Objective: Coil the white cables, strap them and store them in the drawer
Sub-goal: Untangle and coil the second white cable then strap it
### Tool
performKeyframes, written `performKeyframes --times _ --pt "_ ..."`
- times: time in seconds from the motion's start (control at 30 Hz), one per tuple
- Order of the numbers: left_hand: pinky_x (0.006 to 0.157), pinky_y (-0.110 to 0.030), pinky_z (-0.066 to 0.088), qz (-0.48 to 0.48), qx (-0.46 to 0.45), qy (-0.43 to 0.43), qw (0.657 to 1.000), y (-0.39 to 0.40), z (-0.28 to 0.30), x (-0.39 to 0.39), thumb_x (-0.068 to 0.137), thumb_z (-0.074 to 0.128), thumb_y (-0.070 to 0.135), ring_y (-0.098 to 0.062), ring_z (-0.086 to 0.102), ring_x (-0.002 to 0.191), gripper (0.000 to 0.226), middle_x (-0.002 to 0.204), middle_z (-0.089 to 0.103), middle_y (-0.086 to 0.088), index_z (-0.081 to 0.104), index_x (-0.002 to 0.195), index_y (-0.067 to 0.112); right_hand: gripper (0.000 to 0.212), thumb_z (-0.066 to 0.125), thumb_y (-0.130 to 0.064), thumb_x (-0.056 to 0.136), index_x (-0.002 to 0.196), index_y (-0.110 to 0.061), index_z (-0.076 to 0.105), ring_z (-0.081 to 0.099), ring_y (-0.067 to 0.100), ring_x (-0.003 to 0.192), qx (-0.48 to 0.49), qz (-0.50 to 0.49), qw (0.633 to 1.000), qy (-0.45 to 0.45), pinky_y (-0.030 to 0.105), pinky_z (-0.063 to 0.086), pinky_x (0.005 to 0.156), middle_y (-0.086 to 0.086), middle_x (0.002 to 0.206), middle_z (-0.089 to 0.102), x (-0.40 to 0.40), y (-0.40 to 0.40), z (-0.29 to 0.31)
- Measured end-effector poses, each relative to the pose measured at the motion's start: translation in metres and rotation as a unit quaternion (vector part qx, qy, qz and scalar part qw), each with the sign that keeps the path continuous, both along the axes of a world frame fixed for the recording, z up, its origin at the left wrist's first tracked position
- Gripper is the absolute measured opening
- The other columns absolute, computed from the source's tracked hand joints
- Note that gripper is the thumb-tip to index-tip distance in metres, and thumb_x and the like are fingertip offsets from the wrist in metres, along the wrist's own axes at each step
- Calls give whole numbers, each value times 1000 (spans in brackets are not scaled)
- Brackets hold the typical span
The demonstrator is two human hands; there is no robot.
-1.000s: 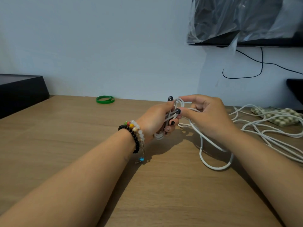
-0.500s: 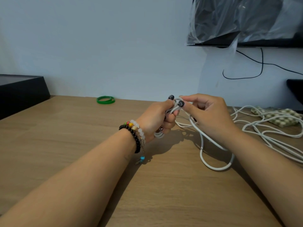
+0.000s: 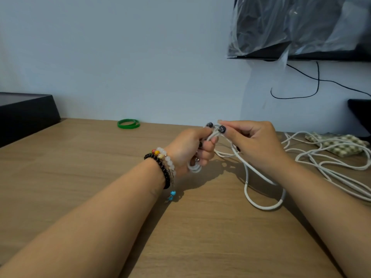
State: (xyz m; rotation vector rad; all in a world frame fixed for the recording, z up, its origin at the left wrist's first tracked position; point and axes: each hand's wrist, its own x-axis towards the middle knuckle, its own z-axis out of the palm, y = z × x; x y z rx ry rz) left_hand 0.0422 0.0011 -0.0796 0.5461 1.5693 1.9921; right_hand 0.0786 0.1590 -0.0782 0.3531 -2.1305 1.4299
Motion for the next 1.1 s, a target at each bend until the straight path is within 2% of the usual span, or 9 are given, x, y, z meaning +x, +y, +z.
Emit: performKeyframes --times 0.13,0.23,0.37,0.57,0.67,0.73,0.8,0.9,1.1 --pt "34 -16 13 77 237 -118 961 -11 8 -8 100 35 29 -3 21 33 48 43 27 10 44 55 16 12 64 -21 90 90 -25 75 39 7 48 38 7 999 -10 18 34 47 8 57 55 2 -1 1" --pt "33 -16 14 144 351 -139 915 -27 16 -16 94 47 39 -4 20 32 47 42 25 10 42 53 17 9 69 -20 87 86 -27 74 49 9 54 27 -42 999 16 19 41 51 18 68 69 0 9 8" --pt "38 -17 14 189 259 -35 946 -27 15 -14 90 59 31 -4 18 37 35 46 23 10 37 64 22 13 70 -14 86 97 -8 75 52 -6 50 -4 -88 995 51 6 39 51 -15 60 67 -5 21 10" --pt "36 -17 22 180 141 55 972 -14 4 -13 94 61 18 -5 20 39 39 47 25 10 33 68 24 18 64 -12 90 106 -12 72 55 -7 50 57 -31 998 25 5 37 49 -28 56 62 -4 13 -1" --pt "36 -17 23 160 151 99 970 -12 -1 -12 85 68 20 -6 23 39 34 49 30 9 42 64 24 15 64 -18 90 100 -16 76 65 8 61 94 -9 996 0 19 46 50 -13 72 73 -1 6 -3" --pt "37 -18 24 147 133 121 973 -10 -2 -10 77 72 22 -6 25 40 26 51 34 8 54 60 25 18 64 -23 89 92 -10 78 65 33 76 127 2 992 -7 45 52 67 15 84 73 0 4 -4" --pt "39 -19 26 159 94 146 972 -7 -3 -9 72 78 22 -9 28 41 17 53 38 4 62 65 23 21 63 -27 90 88 -11 77 63 40 84 156 17 988 -15 53 52 76 23 87 69 0 3 -4" --pt "44 -23 30 204 35 178 962 -5 -6 -10 67 85 18 -12 34 43 18 53 47 2 68 68 22 21 61 -33 89 90 -21 78 64 37 79 180 34 982 -47 49 52 73 20 82 70 1 2 -4" --pt "45 -24 32 223 -1 159 962 -3 -7 -10 75 79 11 -13 36 44 21 49 44 2 61 68 16 30 58 -24 93 78 -3 74 48 27 59 210 64 973 -70 16 35 50 20 66 60 3 -1 -5"
